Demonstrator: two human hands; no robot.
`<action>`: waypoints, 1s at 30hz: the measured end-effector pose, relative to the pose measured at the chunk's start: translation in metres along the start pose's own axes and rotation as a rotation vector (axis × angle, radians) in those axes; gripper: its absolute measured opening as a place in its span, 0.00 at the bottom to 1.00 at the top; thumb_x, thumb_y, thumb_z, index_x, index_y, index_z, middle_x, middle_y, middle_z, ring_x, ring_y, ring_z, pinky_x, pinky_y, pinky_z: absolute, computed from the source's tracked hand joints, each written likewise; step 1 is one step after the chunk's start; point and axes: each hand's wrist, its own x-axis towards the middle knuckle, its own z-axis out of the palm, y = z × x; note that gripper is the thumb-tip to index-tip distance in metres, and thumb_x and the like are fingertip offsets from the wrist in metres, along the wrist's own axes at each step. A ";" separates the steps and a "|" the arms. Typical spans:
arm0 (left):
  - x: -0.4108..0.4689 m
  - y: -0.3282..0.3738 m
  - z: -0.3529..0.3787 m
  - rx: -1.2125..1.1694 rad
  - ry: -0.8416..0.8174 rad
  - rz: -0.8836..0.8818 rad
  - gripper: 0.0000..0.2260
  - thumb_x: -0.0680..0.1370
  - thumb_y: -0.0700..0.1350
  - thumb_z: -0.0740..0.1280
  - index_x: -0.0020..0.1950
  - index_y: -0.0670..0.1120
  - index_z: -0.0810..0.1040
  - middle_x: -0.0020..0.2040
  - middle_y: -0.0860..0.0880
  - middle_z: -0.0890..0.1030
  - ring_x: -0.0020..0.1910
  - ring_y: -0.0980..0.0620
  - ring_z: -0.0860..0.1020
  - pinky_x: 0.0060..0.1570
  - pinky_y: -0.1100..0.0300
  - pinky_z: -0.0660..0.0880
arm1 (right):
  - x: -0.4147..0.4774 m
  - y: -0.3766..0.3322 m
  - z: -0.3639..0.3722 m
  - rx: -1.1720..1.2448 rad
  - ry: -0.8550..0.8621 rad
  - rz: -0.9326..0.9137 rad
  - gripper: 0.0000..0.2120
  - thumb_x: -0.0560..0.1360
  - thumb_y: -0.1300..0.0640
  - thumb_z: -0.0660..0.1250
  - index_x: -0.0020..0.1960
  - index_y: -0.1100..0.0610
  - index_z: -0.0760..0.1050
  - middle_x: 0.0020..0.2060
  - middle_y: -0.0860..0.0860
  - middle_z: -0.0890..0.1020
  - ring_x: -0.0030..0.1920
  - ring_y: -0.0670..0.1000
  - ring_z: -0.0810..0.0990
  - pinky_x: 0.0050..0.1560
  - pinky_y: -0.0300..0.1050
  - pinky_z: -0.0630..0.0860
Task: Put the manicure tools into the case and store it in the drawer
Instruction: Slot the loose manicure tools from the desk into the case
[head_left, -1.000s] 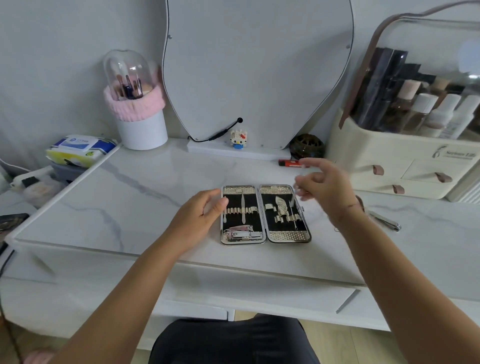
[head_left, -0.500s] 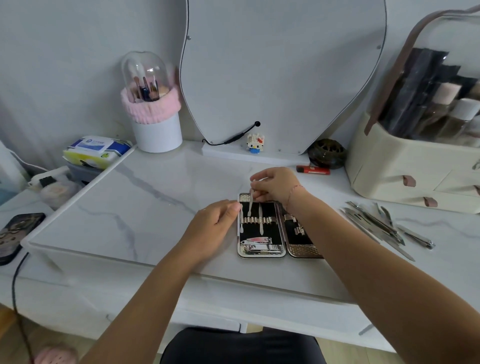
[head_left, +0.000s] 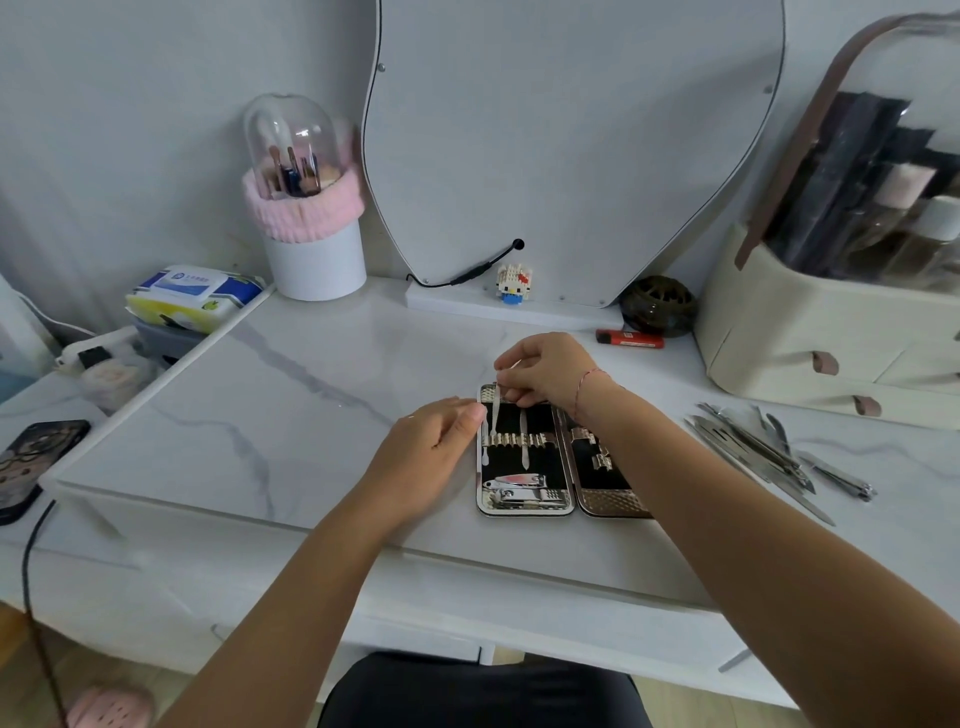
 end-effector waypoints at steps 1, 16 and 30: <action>0.000 -0.001 0.000 -0.004 -0.001 0.001 0.20 0.80 0.60 0.51 0.59 0.53 0.78 0.56 0.57 0.80 0.58 0.58 0.75 0.60 0.55 0.71 | 0.000 0.000 0.000 -0.013 -0.003 -0.008 0.05 0.73 0.66 0.68 0.48 0.62 0.78 0.36 0.57 0.81 0.32 0.48 0.79 0.34 0.35 0.79; 0.003 -0.005 0.003 0.010 0.006 0.025 0.22 0.80 0.61 0.50 0.60 0.54 0.78 0.60 0.59 0.78 0.62 0.59 0.73 0.63 0.53 0.70 | 0.002 -0.003 -0.004 0.150 0.074 0.048 0.02 0.73 0.67 0.68 0.42 0.63 0.77 0.35 0.58 0.81 0.31 0.49 0.79 0.33 0.36 0.81; 0.007 -0.011 0.005 0.009 0.011 0.037 0.28 0.76 0.67 0.48 0.63 0.54 0.77 0.62 0.59 0.78 0.63 0.59 0.73 0.63 0.52 0.70 | 0.003 -0.003 -0.008 0.040 0.060 0.014 0.03 0.72 0.68 0.68 0.42 0.63 0.78 0.31 0.55 0.80 0.26 0.44 0.78 0.34 0.36 0.81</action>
